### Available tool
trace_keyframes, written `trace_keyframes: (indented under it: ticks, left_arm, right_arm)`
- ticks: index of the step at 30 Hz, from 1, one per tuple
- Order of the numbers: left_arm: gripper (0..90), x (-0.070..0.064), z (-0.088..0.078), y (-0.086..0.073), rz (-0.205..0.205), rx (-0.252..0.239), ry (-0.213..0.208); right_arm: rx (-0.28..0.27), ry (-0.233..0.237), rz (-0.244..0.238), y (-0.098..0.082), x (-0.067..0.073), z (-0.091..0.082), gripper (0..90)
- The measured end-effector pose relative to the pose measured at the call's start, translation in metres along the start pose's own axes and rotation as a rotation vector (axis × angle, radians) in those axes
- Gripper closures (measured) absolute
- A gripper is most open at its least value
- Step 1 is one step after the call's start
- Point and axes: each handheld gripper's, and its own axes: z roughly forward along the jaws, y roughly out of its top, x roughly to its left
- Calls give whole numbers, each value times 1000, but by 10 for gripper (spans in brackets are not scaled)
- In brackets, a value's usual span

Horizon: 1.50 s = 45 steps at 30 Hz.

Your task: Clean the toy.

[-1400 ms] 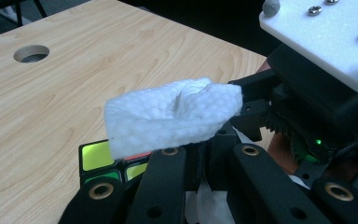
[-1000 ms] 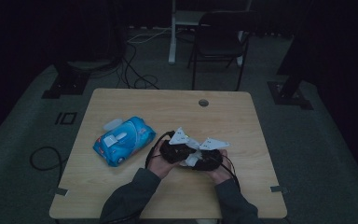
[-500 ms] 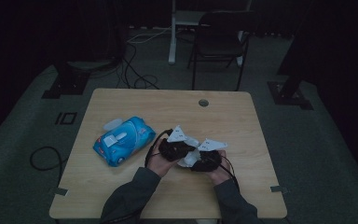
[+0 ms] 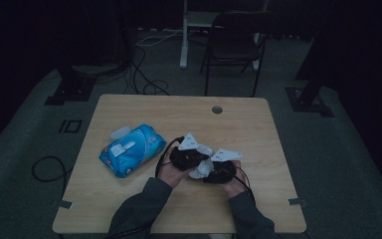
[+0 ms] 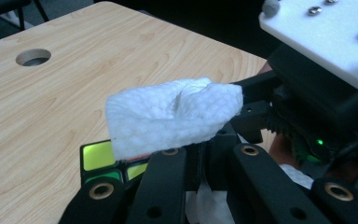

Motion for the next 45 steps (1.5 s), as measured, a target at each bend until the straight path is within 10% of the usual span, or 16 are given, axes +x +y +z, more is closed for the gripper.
trace_keyframes:
  ticks: [45]
  left_arm:
    - [876,-4,-13,1,20,-20,8]
  right_arm:
    - [-19,-27,27,0,-9,-6,350]
